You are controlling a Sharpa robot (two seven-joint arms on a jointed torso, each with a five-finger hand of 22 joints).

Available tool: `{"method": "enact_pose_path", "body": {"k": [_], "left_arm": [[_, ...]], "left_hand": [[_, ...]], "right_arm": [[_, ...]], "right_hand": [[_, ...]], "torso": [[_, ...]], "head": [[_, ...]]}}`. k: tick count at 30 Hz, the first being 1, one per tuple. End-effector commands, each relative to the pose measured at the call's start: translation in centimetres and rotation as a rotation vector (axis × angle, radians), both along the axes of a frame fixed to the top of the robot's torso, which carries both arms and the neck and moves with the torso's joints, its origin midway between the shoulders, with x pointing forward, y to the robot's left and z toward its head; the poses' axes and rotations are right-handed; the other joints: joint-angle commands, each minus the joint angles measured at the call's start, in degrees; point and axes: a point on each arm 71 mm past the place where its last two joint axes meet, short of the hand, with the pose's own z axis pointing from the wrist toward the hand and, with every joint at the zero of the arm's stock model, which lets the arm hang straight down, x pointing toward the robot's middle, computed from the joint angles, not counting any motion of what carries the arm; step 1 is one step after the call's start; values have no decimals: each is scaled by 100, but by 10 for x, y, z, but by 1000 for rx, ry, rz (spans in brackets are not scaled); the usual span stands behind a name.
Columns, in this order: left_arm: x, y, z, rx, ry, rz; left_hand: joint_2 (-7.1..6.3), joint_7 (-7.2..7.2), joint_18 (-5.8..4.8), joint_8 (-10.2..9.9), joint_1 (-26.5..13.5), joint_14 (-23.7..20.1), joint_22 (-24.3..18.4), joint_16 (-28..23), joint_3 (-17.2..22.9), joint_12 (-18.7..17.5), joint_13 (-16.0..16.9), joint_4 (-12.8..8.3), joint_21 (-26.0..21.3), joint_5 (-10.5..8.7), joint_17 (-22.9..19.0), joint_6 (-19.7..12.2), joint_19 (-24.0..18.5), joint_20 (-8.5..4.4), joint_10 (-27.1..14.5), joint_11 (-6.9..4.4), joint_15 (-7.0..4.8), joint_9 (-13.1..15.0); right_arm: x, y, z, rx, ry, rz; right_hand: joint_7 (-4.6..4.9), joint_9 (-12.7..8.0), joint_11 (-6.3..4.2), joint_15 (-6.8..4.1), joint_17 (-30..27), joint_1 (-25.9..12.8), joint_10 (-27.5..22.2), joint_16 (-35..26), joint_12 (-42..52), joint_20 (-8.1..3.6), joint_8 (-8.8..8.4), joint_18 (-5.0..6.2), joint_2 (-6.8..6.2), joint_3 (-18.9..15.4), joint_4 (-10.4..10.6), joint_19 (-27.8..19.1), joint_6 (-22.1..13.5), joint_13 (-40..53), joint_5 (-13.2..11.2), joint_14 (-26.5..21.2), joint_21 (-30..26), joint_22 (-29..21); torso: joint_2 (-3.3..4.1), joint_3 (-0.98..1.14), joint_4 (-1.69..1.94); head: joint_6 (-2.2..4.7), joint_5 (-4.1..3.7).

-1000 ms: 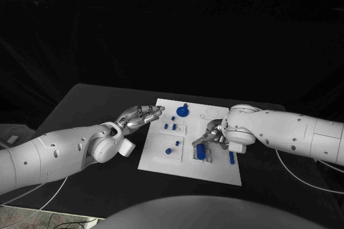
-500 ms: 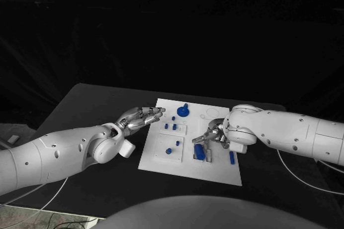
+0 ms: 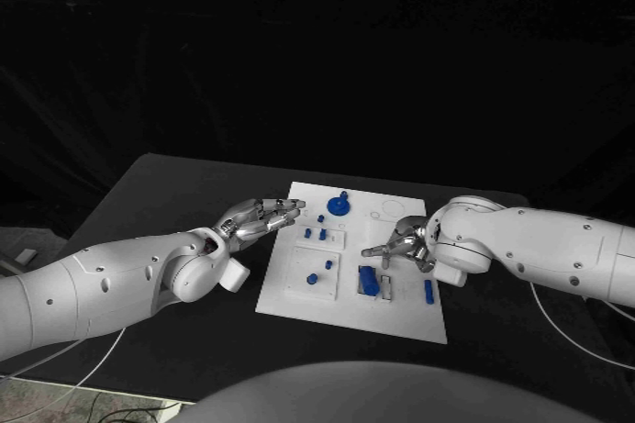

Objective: Assemble the parts on the task board

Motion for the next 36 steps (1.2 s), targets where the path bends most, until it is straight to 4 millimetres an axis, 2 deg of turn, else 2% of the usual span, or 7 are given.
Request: {"method": "enact_pose_path", "body": {"k": [1,4,7,17,27,33,36], "left_arm": [[-1,-2,1,-15,-4,-15],[-1,-1,1,-17,-8,-12],[-1,0,2,-18,-12,-9],[-2,1,2,-19,-16,-5],[-2,0,2,-21,-11,-13],[-2,-1,1,-22,-8,-17],[-2,-1,1,-23,-7,-17]], "left_hand": [[12,-9,68,32,50,17,6,30,10,-1,4,-19,7,31,10,53,17,8,-11,32,40,6],[11,-9,69,35,53,21,24,33,10,4,4,-19,13,31,11,59,27,7,-10,33,40,7],[10,-8,70,38,58,24,37,36,11,7,5,-19,18,32,12,61,36,7,-8,34,41,8],[1,-6,76,52,84,39,59,50,16,19,7,-20,32,34,16,76,60,6,-2,37,41,9],[0,-5,78,59,96,45,61,56,20,23,7,-20,36,38,17,82,67,6,0,38,42,10],[3,-4,79,64,104,45,65,57,23,22,7,-19,39,40,17,89,71,7,0,40,43,11],[6,-2,79,68,110,48,68,59,27,23,7,-19,42,43,18,95,75,8,1,41,44,11]], "right_arm": [[2,4,16,150,-179,14],[-2,2,29,241,-311,74],[-11,0,38,307,-398,144],[-50,-12,32,306,-519,357],[-67,-13,11,214,-607,461],[-68,-12,1,187,-619,468],[-69,-11,-1,184,-617,466]], "right_hand": [[40,113,65,70,1506,376,606,20,22,5,59,11,19,76,-173,77,-281,1509,598,598,97,854],[102,203,117,107,1506,1119,606,20,22,30,77,-15,27,342,-579,102,-662,1509,1839,598,215,887],[138,266,142,138,1506,1661,606,20,22,61,144,-16,71,569,-872,61,-868,1509,2266,598,212,888],[243,482,202,235,1506,2225,606,20,22,173,634,26,17,536,-956,-209,-1440,1509,1516,598,39,837],[49,2036,88,153,1506,2430,606,20,22,108,2727,41,-50,135,-679,-246,-1595,1509,1071,598,56,824],[27,2275,86,146,1506,2470,606,20,22,105,3080,42,-68,63,-580,-245,-1662,1509,969,598,47,819],[16,2352,77,141,1506,2598,606,20,22,94,3330,58,-66,111,-608,-283,-1639,1509,1509,598,-18,801]], "torso": [[2,1,3],[1,0,0],[-1,0,0],[-2,-1,-11],[6,0,1],[-2,0,3],[-1,1,5]], "head": [[-1,9],[-1,26],[-1,30],[-1,39],[-1,6],[-1,20],[-1,29]]}}
